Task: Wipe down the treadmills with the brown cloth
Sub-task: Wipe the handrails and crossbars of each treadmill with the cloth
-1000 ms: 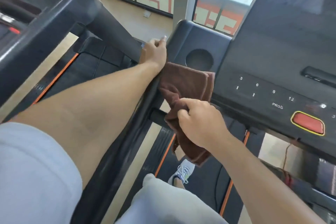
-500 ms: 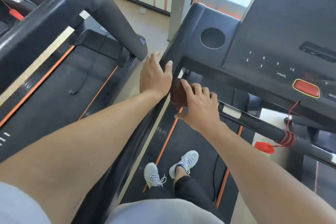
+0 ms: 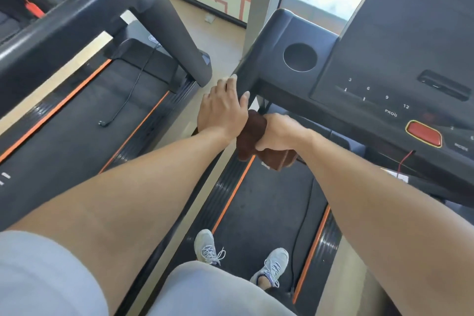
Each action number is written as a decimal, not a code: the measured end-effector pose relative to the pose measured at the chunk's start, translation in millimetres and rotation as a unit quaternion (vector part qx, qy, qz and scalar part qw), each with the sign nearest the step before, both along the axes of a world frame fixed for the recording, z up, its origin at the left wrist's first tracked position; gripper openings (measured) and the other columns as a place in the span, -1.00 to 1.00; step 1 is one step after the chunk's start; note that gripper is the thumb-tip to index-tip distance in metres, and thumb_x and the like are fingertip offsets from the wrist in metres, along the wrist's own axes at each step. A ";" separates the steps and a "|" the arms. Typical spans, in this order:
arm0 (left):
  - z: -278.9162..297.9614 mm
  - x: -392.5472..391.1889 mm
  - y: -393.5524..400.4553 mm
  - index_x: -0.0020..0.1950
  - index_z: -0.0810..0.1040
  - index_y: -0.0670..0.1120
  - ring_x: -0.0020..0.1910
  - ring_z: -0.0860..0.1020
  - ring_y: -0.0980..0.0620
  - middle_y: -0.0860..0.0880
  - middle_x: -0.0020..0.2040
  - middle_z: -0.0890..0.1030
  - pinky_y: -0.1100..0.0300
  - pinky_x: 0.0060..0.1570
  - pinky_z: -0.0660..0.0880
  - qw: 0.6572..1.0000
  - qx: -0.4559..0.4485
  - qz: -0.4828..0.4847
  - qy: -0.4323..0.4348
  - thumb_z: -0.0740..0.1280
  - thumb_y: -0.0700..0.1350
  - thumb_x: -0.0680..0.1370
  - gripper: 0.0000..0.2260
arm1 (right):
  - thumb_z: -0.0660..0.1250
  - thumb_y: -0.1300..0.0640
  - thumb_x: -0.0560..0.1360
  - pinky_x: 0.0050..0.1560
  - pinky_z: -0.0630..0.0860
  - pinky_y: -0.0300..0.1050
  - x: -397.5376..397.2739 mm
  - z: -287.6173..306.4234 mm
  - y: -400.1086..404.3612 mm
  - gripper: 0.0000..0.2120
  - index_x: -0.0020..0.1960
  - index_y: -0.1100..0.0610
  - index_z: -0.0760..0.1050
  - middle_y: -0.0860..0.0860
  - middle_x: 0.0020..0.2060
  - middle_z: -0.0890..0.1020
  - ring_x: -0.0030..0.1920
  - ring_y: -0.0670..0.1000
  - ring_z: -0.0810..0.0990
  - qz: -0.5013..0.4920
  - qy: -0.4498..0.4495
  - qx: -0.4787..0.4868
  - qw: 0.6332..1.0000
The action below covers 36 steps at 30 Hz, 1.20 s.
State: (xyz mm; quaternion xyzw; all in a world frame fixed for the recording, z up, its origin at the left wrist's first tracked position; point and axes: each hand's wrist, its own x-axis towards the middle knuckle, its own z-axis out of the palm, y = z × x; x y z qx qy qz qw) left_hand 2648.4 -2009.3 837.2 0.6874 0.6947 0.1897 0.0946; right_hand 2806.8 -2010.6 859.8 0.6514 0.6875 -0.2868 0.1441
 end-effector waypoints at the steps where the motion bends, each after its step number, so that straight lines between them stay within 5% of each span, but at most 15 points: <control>1: -0.1 0.0 -0.2 0.57 0.28 -0.11 0.42 0.45 -0.12 -0.11 0.50 0.42 -0.05 0.36 0.37 1.000 -0.001 0.003 0.000 0.09 0.12 0.71 -0.50 | 0.53 -0.06 0.35 -0.18 0.57 -0.13 4.0 2.7 5.7 -0.56 0.18 0.01 0.55 -0.02 -0.12 0.66 -0.14 0.04 0.66 0.007 0.021 -0.037 0.999; 6: 2.5 1.3 -0.2 0.55 0.34 -0.10 0.42 0.45 -0.11 -0.09 0.48 0.45 -0.03 0.35 0.40 0.999 0.001 0.021 -0.039 0.12 0.11 0.70 -0.52 | 0.60 0.00 0.33 -0.01 0.68 -0.03 20.0 -0.6 20.5 -0.62 0.09 0.05 0.62 0.04 -0.10 0.76 -0.13 0.09 0.75 -0.046 0.131 -0.174 0.975; 9: 3.2 5.4 2.0 0.52 0.35 -0.12 0.35 0.48 -0.14 -0.10 0.44 0.47 -0.06 0.26 0.47 0.999 -0.002 0.026 -0.021 0.16 0.11 0.68 -0.52 | 0.61 -0.09 0.33 -0.07 0.63 -0.11 19.5 -3.5 22.4 -0.55 0.14 0.02 0.61 -0.01 -0.10 0.73 -0.13 0.03 0.71 -0.010 0.137 -0.146 0.980; 12: 1.2 7.0 4.1 0.49 0.36 -0.12 0.27 0.51 -0.16 -0.11 0.40 0.48 -0.10 0.18 0.51 1.000 0.000 0.029 -0.002 0.14 0.09 0.68 -0.55 | 0.49 -0.12 0.39 -0.22 0.47 -0.11 7.6 -9.1 6.7 -0.55 0.19 0.02 0.48 -0.06 -0.13 0.62 -0.15 0.06 0.62 0.062 0.058 0.033 0.996; 16: 2.8 9.1 3.9 0.49 0.39 -0.12 0.31 0.49 -0.15 -0.10 0.40 0.50 -0.06 0.21 0.44 0.999 0.004 0.046 -0.023 0.13 0.11 0.70 -0.55 | 0.44 -0.21 0.40 -0.41 0.28 -0.14 -3.9 -37.5 -26.8 -0.57 -0.03 0.12 0.46 0.00 -0.33 0.56 -0.44 0.15 0.56 0.099 0.025 0.366 0.925; 19: 6.7 9.2 4.1 0.48 0.41 -0.06 0.32 0.51 -0.13 -0.05 0.38 0.53 -0.03 0.19 0.44 0.995 0.003 0.069 -0.068 0.10 0.14 0.71 -0.57 | 0.33 -0.21 0.48 -0.33 0.38 -0.07 -2.1 -31.3 -20.5 -0.62 0.03 0.08 0.38 -0.06 -0.32 0.51 -0.37 0.13 0.51 0.080 0.031 0.264 0.961; 24: 12.6 5.3 20.5 0.40 0.47 0.01 0.24 0.56 -0.21 -0.10 0.26 0.63 -0.03 0.15 0.43 0.962 -0.106 0.225 -0.111 0.02 0.26 0.67 -0.51 | 0.43 -0.14 0.37 -0.18 0.46 -0.04 20.4 -10.1 -12.1 -0.57 0.12 0.01 0.38 -0.05 -0.18 0.57 -0.16 0.14 0.60 0.067 0.026 0.093 0.993; 29: 10.5 6.7 27.1 0.27 0.60 -0.07 0.21 0.57 -0.21 -0.15 0.22 0.64 -0.04 0.17 0.42 0.956 -0.153 0.241 -0.067 -0.06 0.31 0.66 -0.38 | 0.44 -0.14 0.33 -0.28 0.61 -0.09 58.0 -1.2 -14.8 -0.68 0.00 -0.07 0.47 -0.09 -0.23 0.69 -0.29 -0.02 0.68 0.031 0.053 -0.039 0.997; 32: 8.3 6.9 27.0 0.22 0.63 -0.10 0.18 0.59 -0.23 -0.17 0.17 0.66 -0.02 0.12 0.42 0.964 -0.125 0.232 -0.041 -0.05 0.27 0.68 -0.40 | 0.42 -0.25 0.35 -0.21 0.51 -0.11 55.3 -6.9 -20.7 -0.62 0.06 -0.11 0.45 -0.12 -0.15 0.66 -0.20 -0.02 0.63 0.031 0.024 0.008 0.999; 36: 9.0 8.7 26.6 0.19 0.64 -0.12 0.14 0.61 -0.23 -0.17 0.13 0.67 0.04 -0.01 0.33 0.968 -0.109 0.223 -0.021 -0.04 0.25 0.69 -0.41 | 0.36 -0.48 0.37 -0.16 0.52 -0.06 26.4 -20.8 -32.4 -0.43 0.18 -0.12 0.45 -0.13 -0.08 0.64 -0.10 0.05 0.64 0.029 0.012 0.187 0.982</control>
